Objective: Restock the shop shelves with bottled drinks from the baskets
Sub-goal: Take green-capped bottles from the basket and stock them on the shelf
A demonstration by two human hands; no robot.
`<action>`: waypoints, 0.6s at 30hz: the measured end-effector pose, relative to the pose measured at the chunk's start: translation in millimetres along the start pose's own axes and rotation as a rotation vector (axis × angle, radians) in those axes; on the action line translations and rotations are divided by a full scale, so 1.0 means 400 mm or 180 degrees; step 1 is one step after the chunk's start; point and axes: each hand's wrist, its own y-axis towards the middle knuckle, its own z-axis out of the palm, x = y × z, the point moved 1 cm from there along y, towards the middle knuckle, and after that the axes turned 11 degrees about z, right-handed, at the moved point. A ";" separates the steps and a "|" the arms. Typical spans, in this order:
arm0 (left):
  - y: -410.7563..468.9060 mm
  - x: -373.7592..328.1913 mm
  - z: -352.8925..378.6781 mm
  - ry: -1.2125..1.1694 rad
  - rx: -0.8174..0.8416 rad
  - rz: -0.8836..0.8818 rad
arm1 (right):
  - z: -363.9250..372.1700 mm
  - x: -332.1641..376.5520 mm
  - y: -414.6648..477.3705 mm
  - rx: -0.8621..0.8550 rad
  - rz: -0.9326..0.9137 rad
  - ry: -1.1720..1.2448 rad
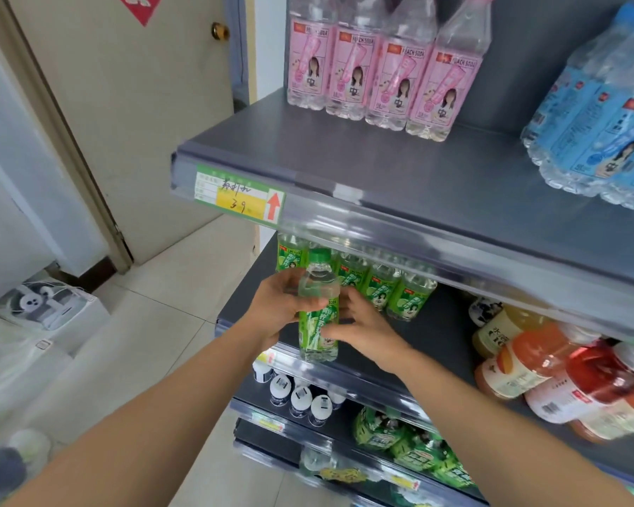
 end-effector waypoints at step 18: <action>0.043 0.035 -0.178 0.0930 0.0153 -0.0055 | 0.175 0.053 0.223 -0.1105 -0.0081 0.0775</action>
